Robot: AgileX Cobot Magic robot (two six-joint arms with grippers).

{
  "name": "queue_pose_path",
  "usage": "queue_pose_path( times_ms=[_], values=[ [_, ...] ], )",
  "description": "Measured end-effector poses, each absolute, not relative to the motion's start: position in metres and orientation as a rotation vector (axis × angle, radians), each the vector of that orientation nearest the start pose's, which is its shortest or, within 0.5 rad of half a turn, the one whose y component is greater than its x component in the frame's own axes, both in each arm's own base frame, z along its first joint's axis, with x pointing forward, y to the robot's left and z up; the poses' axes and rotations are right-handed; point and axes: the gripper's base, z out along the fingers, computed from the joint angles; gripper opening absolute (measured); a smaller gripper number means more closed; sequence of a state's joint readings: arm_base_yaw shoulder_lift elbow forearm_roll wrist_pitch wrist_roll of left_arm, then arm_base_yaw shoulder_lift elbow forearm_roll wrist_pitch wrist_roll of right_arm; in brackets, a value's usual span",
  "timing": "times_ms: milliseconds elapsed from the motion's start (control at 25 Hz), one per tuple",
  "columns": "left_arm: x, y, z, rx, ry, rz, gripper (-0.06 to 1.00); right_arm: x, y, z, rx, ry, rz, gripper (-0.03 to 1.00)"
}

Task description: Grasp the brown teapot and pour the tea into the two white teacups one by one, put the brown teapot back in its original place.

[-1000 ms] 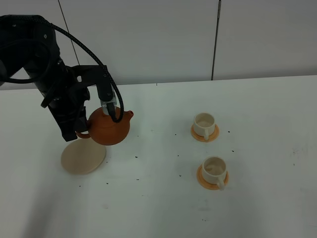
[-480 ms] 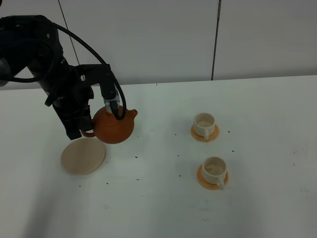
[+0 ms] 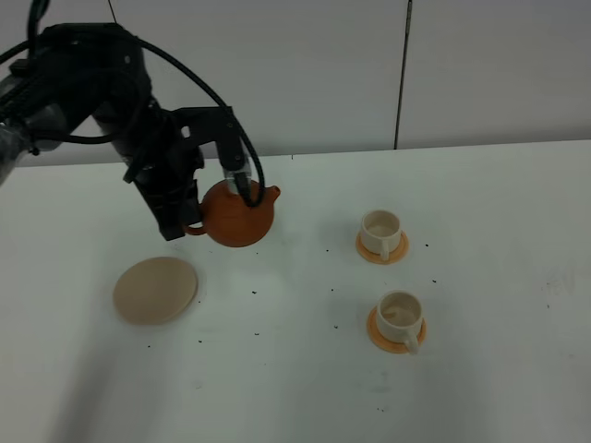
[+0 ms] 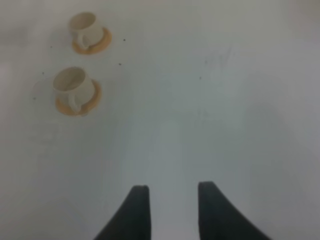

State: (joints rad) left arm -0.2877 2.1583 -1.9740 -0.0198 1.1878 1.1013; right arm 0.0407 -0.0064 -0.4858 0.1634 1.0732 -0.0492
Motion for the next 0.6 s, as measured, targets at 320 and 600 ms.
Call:
queue_pose_path(
  times_ms=[320,600],
  values=[
    [0.457,-0.170,0.236,1.860,2.148,0.135,0.17,-0.006,0.013,0.273,-0.100,2.057,0.192,0.24],
    [0.457,-0.191,0.231,1.866,2.121,0.106,0.17,-0.006,0.013,0.273,-0.099,2.056,0.195,0.24]
  ],
)
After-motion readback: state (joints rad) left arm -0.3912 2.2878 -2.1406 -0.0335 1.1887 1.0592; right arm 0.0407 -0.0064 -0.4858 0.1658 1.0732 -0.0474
